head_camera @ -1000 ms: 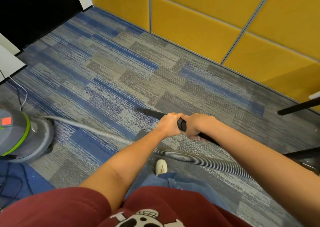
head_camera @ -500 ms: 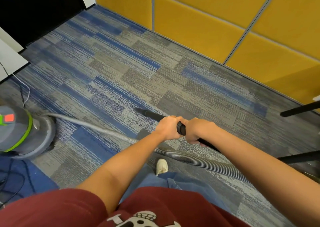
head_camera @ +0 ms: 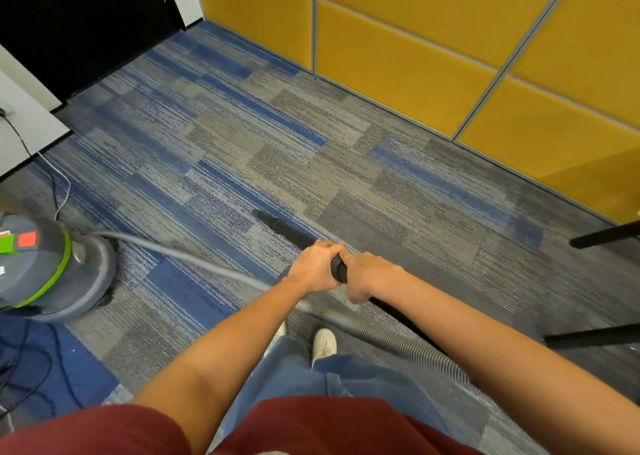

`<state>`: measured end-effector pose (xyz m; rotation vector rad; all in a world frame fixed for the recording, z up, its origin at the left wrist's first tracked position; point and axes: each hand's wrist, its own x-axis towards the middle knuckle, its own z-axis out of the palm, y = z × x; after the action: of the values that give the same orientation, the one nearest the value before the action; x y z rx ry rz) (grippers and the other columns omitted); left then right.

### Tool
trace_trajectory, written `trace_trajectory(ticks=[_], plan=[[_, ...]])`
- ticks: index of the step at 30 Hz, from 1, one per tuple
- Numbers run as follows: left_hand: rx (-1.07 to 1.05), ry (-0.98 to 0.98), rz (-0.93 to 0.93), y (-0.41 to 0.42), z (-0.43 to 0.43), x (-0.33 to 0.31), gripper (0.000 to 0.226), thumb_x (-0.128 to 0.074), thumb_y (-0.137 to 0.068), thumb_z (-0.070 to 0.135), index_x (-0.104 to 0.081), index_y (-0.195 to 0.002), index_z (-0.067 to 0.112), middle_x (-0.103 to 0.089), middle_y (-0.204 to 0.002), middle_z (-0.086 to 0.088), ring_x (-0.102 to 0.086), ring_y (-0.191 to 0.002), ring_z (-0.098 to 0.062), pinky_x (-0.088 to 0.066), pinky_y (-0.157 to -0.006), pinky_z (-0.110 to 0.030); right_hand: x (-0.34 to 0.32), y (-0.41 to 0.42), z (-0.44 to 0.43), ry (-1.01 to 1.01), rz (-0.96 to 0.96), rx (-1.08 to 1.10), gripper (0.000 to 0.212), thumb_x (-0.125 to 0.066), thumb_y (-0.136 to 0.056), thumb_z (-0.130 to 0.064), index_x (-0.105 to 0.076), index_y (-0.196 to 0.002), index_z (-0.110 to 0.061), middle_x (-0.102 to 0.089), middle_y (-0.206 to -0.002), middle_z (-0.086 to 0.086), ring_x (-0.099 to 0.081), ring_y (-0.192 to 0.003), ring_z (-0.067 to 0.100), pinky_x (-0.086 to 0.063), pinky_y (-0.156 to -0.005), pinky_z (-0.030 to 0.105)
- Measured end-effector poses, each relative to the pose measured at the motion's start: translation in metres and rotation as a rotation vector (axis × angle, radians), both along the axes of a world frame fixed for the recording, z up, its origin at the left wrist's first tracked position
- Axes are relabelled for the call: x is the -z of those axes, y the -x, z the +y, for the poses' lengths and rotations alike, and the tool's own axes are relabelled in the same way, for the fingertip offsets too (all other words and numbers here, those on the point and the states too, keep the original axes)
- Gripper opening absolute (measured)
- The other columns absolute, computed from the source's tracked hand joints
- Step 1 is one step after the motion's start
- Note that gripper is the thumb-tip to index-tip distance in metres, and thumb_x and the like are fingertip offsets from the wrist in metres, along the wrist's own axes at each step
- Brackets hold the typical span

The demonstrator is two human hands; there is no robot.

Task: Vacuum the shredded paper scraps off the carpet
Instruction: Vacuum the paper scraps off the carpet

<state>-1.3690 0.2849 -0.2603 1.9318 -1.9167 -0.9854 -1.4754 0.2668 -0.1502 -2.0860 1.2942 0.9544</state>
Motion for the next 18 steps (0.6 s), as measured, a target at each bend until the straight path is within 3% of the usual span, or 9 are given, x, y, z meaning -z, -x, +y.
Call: trace_trajectory(ticks=[2,4,6,8,11,14,16,18], plan=[[-0.006,-0.016,-0.005,-0.008,0.001,0.004,0.029,-0.071,-0.071,0.024,-0.062,-0.098,0.017,-0.063,-0.103,-0.005,-0.058,-0.101,-0.027,-0.049,-0.084,-0.039,0.006,-0.006,-0.001,-0.014,-0.005,-0.015,0.075,-0.056,-0.086,-0.009,-0.016,-0.149,-0.014,-0.051,-0.114,0.011,-0.061,-0.103,0.027,-0.047,-0.075,0.031],[-0.041,-0.018,-0.016,-0.014,-0.001,0.003,0.033,-0.071,-0.07,0.025,-0.063,-0.101,0.019,-0.064,-0.104,-0.004,-0.058,-0.101,-0.027,-0.049,-0.086,-0.039,0.005,-0.013,-0.01,-0.028,-0.01,-0.027,0.074,-0.055,-0.086,-0.007,-0.018,-0.149,-0.018,-0.05,-0.103,0.01,-0.063,-0.083,0.024,-0.048,-0.064,0.03],[-0.095,-0.012,-0.047,-0.021,-0.008,0.001,0.039,-0.071,-0.07,0.028,-0.063,-0.107,0.02,-0.064,-0.105,-0.004,-0.059,-0.099,-0.026,-0.05,-0.085,-0.038,-0.002,-0.021,-0.022,-0.02,-0.008,-0.052,0.075,-0.055,-0.085,-0.003,-0.021,-0.149,-0.022,-0.045,-0.086,0.005,-0.053,-0.057,0.018,-0.045,-0.051,0.026],[-0.148,0.001,-0.05,-0.032,-0.015,-0.003,0.042,-0.071,-0.07,0.03,-0.063,-0.11,0.02,-0.065,-0.105,-0.003,-0.061,-0.097,-0.026,-0.051,-0.083,-0.036,-0.009,-0.035,-0.036,0.01,0.007,-0.088,0.076,-0.057,-0.083,-0.002,-0.025,-0.148,-0.025,-0.04,-0.078,0.003,-0.047,-0.052,0.016,-0.046,-0.051,0.027],[-0.219,0.019,0.003,-0.055,-0.028,-0.011,0.038,-0.072,-0.071,0.028,-0.064,-0.107,0.018,-0.066,-0.103,-0.003,-0.062,-0.094,-0.026,-0.051,-0.08,-0.036,-0.017,-0.065,-0.055,0.053,0.055,-0.145,0.074,-0.06,-0.082,-0.001,-0.032,-0.145,-0.024,-0.039,-0.077,0.003,-0.05,-0.058,0.018,-0.048,-0.058,0.029],[-0.291,0.03,0.068,-0.088,-0.042,-0.018,0.033,-0.072,-0.071,0.026,-0.063,-0.1,0.014,-0.067,-0.095,-0.006,-0.063,-0.087,-0.027,-0.052,-0.077,-0.038,-0.024,-0.108,-0.07,0.117,0.082,-0.219,0.059,-0.062,-0.081,-0.001,-0.046,-0.136,-0.016,-0.044,-0.077,0.003,-0.054,-0.061,0.018,-0.043,-0.05,0.026],[-0.35,0.02,0.107,-0.117,-0.052,-0.025,0.037,-0.073,-0.07,0.025,-0.064,-0.105,0.014,-0.069,-0.094,-0.006,-0.064,-0.086,-0.025,-0.052,-0.076,-0.035,-0.032,-0.141,-0.08,0.195,0.083,-0.284,0.041,-0.06,-0.086,-0.008,-0.053,-0.126,-0.014,-0.049,-0.08,0.001,-0.057,-0.074,0.019,-0.048,-0.062,0.027],[-0.391,0.028,0.125,-0.146,-0.063,-0.037,0.034,-0.072,-0.073,0.018,-0.064,-0.105,0.009,-0.069,-0.094,-0.01,-0.064,-0.087,-0.027,-0.047,-0.07,-0.028,-0.043,-0.173,-0.088,0.311,0.067,-0.357,0.03,-0.053,-0.092,-0.013,-0.056,-0.121,-0.012,-0.059,-0.102,0.001,-0.06,-0.099,0.023,-0.051,-0.081,0.033]])
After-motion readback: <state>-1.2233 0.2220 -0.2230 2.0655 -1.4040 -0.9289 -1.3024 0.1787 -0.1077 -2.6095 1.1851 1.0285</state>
